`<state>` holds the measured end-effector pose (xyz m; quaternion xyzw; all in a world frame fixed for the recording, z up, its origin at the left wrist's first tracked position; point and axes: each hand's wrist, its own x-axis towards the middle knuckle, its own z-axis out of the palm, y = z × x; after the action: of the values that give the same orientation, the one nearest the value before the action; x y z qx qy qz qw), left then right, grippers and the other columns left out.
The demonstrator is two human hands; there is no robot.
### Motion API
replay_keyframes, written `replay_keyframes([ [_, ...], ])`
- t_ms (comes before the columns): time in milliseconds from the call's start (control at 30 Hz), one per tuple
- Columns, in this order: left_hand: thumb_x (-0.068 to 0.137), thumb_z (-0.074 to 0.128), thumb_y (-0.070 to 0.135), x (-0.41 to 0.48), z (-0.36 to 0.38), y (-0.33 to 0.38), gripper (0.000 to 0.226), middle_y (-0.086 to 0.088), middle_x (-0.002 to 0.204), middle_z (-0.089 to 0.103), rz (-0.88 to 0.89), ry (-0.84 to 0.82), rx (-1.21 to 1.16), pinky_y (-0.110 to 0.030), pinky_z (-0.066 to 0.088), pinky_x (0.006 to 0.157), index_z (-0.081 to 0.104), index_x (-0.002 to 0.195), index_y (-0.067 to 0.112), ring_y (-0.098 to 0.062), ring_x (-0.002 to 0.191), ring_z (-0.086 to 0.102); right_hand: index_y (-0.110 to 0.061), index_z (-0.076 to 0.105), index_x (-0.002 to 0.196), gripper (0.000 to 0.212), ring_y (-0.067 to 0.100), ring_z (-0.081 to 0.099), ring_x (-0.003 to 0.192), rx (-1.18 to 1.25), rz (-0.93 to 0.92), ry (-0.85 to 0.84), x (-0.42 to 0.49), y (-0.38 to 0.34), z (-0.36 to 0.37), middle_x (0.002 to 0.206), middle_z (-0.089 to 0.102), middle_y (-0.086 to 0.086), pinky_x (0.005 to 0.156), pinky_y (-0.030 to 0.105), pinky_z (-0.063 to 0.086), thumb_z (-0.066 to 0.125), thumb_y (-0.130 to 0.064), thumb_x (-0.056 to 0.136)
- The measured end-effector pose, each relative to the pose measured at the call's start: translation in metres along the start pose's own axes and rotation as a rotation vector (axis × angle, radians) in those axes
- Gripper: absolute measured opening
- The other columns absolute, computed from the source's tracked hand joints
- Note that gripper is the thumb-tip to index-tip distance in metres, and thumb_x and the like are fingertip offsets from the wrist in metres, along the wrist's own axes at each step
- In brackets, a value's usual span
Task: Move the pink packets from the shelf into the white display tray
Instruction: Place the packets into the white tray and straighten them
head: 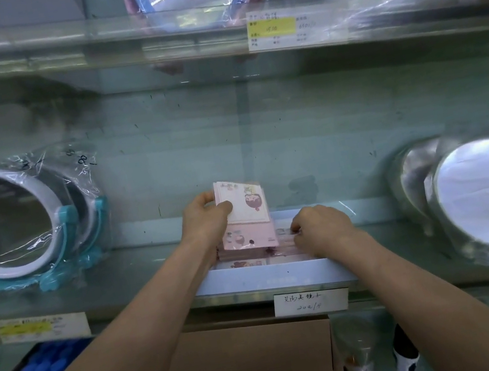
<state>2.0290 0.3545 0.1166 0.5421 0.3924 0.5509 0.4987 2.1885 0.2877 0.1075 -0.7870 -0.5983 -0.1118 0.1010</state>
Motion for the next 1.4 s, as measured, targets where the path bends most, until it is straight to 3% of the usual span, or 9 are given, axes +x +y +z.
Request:
replay_keyframes([
  [167, 0.085, 0.06, -0.007, -0.003, 0.003, 0.001, 0.026, -0.019, 0.104, 0.067, -0.038, -0.036, -0.057, -0.043, 0.059, 0.07, 0.05, 0.102, 0.01, -0.026, 0.076, 0.067, -0.017, 0.059, 0.124, 0.033, 0.027, 0.052, 0.116, 0.253, -0.056, 0.391, -0.016, -0.005, -0.013, 0.126, 0.059, 0.005, 0.088, 0.034, 0.043, 0.044, -0.019, 0.095],
  [333, 0.085, 0.058, -0.014, -0.011, 0.009, 0.003, 0.056, -0.011, 0.092, 0.068, -0.034, -0.28, -0.123, -0.038, 0.06, 0.064, 0.036, 0.126, 0.017, -0.023, 0.069, 0.067, -0.023, 0.05, 0.135, 0.056, 0.017, 0.048, 0.124, 0.358, -0.272, 0.263, -0.023, -0.013, -0.018, 0.136, 0.053, -0.007, 0.097, 0.029, 0.039, 0.056, -0.052, 0.087],
  [467, 0.089, 0.056, -0.008, -0.011, 0.009, 0.003, 0.03, -0.014, 0.093, 0.07, -0.006, -0.373, -0.03, -0.033, 0.061, 0.069, 0.055, 0.118, -0.002, -0.024, 0.077, 0.07, -0.023, 0.054, 0.121, 0.033, 0.029, 0.06, 0.105, 0.226, -0.28, 0.323, -0.018, -0.01, -0.015, 0.115, 0.066, 0.0, 0.078, 0.035, 0.047, 0.052, -0.033, 0.09],
  [633, 0.088, 0.06, -0.001, -0.013, 0.012, 0.002, 0.012, -0.006, 0.081, 0.069, 0.1, -0.325, 0.203, -0.027, 0.053, 0.077, 0.066, 0.085, 0.008, -0.013, 0.078, 0.064, -0.022, 0.059, 0.101, 0.013, 0.03, 0.06, 0.094, 0.173, -0.215, 0.366, -0.009, -0.007, -0.01, 0.099, 0.068, 0.0, 0.064, 0.033, 0.037, 0.052, -0.02, 0.091],
  [733, 0.09, 0.061, 0.009, -0.008, 0.012, -0.004, 0.011, 0.001, 0.085, 0.067, 0.255, -0.203, 0.43, -0.023, 0.047, 0.078, 0.071, 0.086, 0.011, -0.008, 0.079, 0.06, -0.021, 0.063, 0.099, 0.022, 0.027, 0.057, 0.096, 0.117, -0.144, 0.493, -0.007, -0.001, -0.007, 0.098, 0.067, -0.001, 0.065, 0.032, 0.036, 0.051, -0.009, 0.085],
  [833, 0.09, 0.061, 0.023, -0.002, 0.012, -0.011, 0.016, 0.002, 0.112, 0.065, 0.366, -0.134, 0.868, -0.033, 0.041, 0.1, 0.072, 0.101, 0.019, -0.018, 0.114, 0.052, -0.018, 0.067, 0.094, 0.02, 0.028, 0.055, 0.097, 0.052, -0.104, 0.428, -0.007, 0.0, -0.006, 0.097, 0.067, 0.003, 0.066, 0.028, 0.026, 0.054, -0.009, 0.082],
  [967, 0.092, 0.055, 0.028, 0.001, 0.017, -0.012, 0.029, 0.002, 0.13, 0.055, 0.406, -0.133, 1.238, -0.035, 0.029, 0.101, 0.063, 0.12, 0.028, -0.021, 0.128, 0.036, -0.017, 0.069, 0.098, 0.028, 0.03, 0.053, 0.102, 0.029, -0.05, 0.332, -0.006, 0.001, -0.004, 0.104, 0.065, 0.006, 0.069, 0.029, 0.028, 0.053, -0.006, 0.079],
  [1233, 0.09, 0.051, 0.034, -0.001, 0.02, -0.012, 0.037, 0.0, 0.133, 0.054, 0.367, -0.17, 1.313, -0.037, 0.029, 0.101, 0.06, 0.125, 0.029, -0.022, 0.129, 0.035, -0.022, 0.065, 0.114, 0.036, 0.027, 0.046, 0.116, 0.006, -0.007, 0.118, -0.002, 0.002, -0.003, 0.119, 0.056, 0.005, 0.088, 0.033, 0.04, 0.053, -0.008, 0.084],
  [1400, 0.083, 0.056, 0.04, 0.0, 0.022, -0.013, 0.045, 0.0, 0.132, 0.053, 0.323, -0.244, 1.329, -0.039, 0.028, 0.101, 0.058, 0.127, 0.032, -0.022, 0.128, 0.035, -0.02, 0.065, 0.115, 0.034, 0.025, 0.047, 0.117, 0.075, 0.013, 0.017, 0.003, -0.001, 0.001, 0.122, 0.054, 0.004, 0.088, 0.032, 0.039, 0.058, -0.031, 0.083],
])
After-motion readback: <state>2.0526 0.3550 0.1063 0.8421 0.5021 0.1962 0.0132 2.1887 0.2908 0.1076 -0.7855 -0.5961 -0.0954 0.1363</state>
